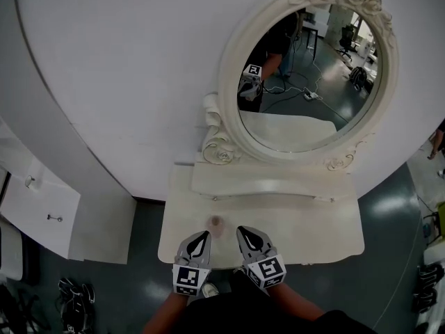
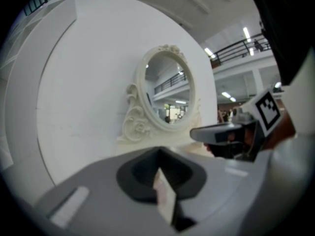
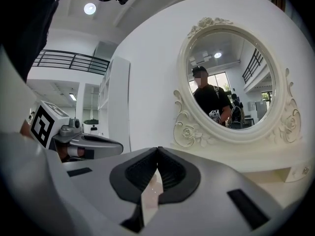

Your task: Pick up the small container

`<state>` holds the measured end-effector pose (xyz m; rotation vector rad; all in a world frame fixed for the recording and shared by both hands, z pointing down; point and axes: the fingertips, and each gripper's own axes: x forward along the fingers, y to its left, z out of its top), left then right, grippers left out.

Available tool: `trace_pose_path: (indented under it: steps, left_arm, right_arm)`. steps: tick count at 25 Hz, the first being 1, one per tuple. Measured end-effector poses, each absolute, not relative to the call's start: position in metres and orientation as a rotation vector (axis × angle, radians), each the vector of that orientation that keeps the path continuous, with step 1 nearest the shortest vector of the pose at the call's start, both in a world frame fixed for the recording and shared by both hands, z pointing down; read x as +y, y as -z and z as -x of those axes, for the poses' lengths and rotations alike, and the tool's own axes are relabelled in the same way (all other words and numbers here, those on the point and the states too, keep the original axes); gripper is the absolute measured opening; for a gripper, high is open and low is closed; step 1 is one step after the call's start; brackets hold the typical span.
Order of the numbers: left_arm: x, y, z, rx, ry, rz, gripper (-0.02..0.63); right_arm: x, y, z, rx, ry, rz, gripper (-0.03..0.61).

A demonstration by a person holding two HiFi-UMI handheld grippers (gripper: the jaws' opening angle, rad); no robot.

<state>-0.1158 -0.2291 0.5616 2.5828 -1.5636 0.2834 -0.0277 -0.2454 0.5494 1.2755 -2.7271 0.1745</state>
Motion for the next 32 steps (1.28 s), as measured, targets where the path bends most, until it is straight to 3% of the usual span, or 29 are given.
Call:
trace_pose_path:
  steps: [8,10,12,18,28,32]
  left_arm:
    - [-0.24,-0.607,0.104,-1.544,-0.402,-2.519,0.008]
    - [-0.242,-0.619,0.101,-1.533,-0.42,-2.5,0.074]
    - [-0.244,-0.631,0.1,-1.525,-0.442,-2.475,0.181]
    - [-0.257,-0.675,0.101,-1.501,-0.562,-2.407,0.346]
    - [-0.286,-0.733,0.096,-1.396,-0.729,-2.316,0.44]
    - [-0.295,-0.741,0.091,-1.362,-0.771,-2.308,0.442]
  right_arm:
    - [-0.244,-0.58,0.024,-2.686,-0.2,-1.162,0.006]
    - [-0.244,-0.585,0.023,-2.676,-0.206,-1.136,0.006]
    - [-0.245,-0.588,0.023,-2.669,-0.221,-1.13,0.006]
    - [-0.258,-0.606,0.029,-2.66,-0.26,-1.111,0.006]
    - [-0.284,-0.624,0.025,-2.632,-0.298,-1.084,0.006]
    - [-0.291,-0.632,0.023,-2.624,-0.332,-1.074,0.006]
